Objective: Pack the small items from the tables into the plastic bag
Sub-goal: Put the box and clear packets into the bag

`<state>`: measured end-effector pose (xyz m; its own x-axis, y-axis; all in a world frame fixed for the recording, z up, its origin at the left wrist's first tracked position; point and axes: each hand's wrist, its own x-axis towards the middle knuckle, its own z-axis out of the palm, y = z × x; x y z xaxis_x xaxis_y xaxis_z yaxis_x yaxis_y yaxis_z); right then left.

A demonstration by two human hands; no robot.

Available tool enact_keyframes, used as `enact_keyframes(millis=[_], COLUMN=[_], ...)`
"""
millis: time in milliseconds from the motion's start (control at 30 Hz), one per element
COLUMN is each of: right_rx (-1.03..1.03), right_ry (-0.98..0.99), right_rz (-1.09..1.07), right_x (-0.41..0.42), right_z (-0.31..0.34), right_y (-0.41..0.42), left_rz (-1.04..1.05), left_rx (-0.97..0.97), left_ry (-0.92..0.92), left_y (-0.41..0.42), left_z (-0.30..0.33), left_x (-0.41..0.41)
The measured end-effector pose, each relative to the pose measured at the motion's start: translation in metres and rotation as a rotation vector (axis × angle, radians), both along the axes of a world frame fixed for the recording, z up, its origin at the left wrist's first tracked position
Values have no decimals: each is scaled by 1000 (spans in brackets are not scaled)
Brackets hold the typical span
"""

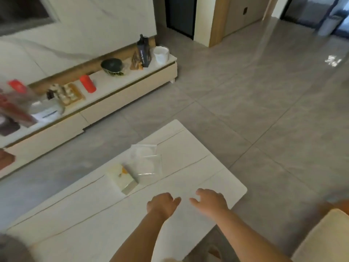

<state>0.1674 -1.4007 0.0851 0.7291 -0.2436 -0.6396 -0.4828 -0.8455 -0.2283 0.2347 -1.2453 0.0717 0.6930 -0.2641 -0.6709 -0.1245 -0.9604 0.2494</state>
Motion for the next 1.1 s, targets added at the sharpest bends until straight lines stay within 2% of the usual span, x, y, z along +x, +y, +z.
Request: enact_keyframes(millis=[233,467,767,1100], right_rx=[30,32,-11,-36], right_ry=[-7,-7,-76,-181], right_rz=[163,289,362,466], right_x=[76,156,249,317], right_z=[-19,-81,-187,-311], right_y=[14,11,15,38], left_rz=[267,498,524,496], left_rx=[14,-36,-140,-39], left_ry=[19,-22,-70,-107], left_y=[28,27,13,22], left_z=[-18,-67,-181,-311], left_x=[39,91,171,227])
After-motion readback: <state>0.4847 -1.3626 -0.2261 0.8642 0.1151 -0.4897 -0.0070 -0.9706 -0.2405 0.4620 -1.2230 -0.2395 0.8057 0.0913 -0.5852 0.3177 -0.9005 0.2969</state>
